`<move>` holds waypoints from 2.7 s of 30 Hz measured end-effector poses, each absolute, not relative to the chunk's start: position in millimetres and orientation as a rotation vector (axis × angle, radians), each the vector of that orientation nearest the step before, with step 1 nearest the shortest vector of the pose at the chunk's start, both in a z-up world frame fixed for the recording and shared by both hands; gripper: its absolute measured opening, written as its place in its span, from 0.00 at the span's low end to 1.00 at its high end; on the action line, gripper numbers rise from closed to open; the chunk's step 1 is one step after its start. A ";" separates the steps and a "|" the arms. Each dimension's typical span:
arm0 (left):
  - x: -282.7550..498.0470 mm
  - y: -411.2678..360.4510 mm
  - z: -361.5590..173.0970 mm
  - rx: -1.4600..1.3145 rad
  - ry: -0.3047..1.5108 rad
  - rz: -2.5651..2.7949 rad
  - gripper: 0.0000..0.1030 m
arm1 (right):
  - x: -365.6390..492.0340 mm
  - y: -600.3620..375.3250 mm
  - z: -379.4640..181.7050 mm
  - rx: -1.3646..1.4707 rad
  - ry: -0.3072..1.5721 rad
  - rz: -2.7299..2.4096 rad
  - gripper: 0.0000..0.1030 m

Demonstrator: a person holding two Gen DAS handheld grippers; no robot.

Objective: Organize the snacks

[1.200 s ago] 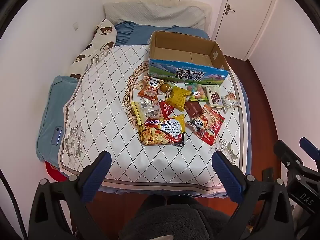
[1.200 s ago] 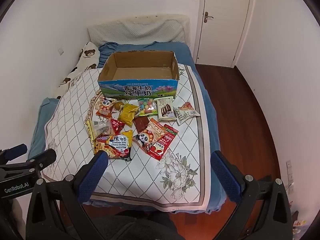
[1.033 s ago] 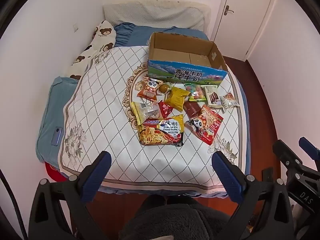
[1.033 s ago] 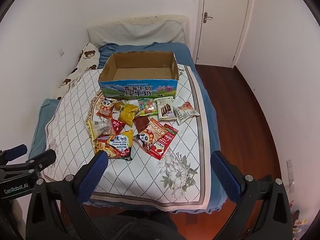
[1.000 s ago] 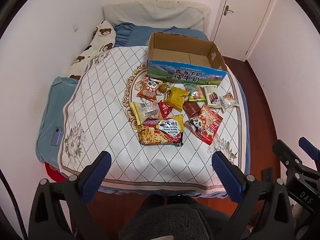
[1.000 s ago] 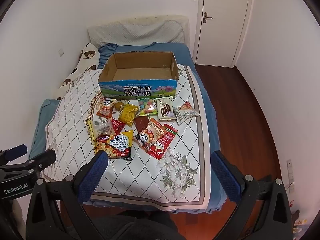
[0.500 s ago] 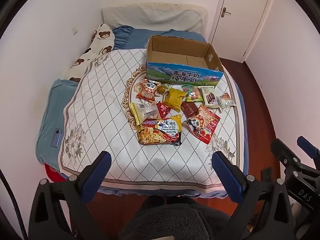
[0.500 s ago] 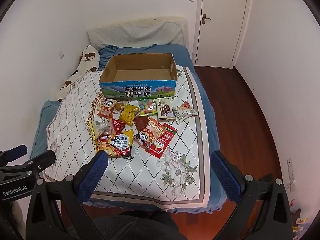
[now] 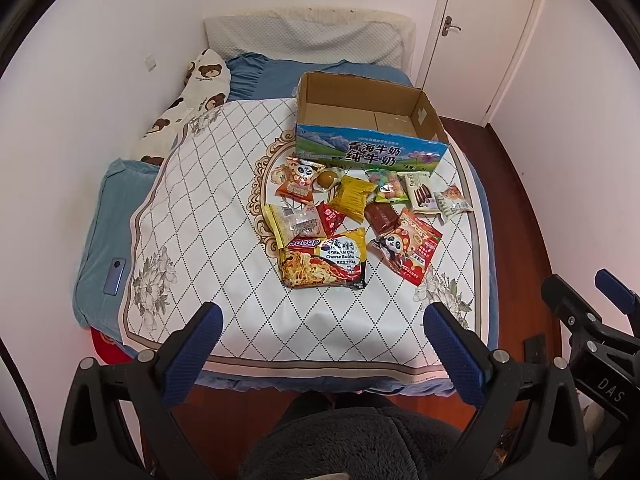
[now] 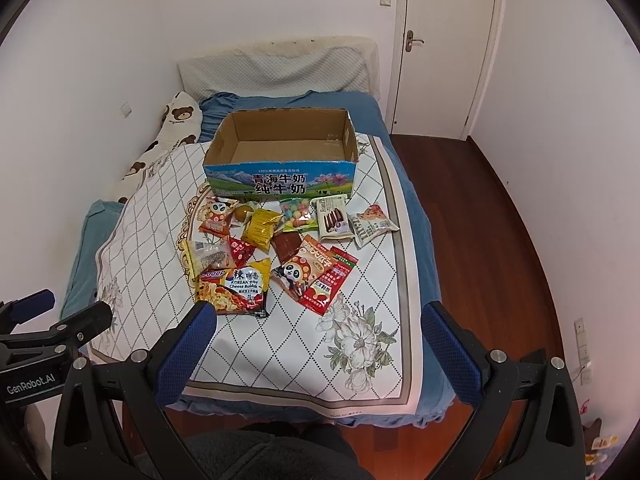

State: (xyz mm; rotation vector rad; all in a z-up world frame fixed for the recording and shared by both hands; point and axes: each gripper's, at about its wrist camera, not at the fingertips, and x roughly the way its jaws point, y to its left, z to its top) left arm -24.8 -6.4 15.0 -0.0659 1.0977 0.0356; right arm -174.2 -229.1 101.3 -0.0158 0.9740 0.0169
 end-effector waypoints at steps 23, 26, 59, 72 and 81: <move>-25.3 9.0 14.9 -0.061 1.089 0.032 1.00 | -174.2 -219.5 98.2 -0.005 0.971 0.012 1.00; -23.7 9.0 15.0 -0.061 1.088 0.030 1.00 | -173.7 -218.6 98.5 -0.007 0.971 0.012 1.00; -14.9 1.8 12.2 -0.062 1.088 0.031 1.00 | -162.3 -222.3 93.0 0.005 0.977 0.025 1.00; 91.4 36.8 -114.2 -0.260 1.312 0.137 0.98 | -78.2 -255.8 -4.3 0.143 1.098 -0.038 1.00; 152.8 73.1 -276.8 -0.926 1.631 0.241 0.88 | -2.5 -271.0 -132.0 0.284 1.322 -0.020 1.00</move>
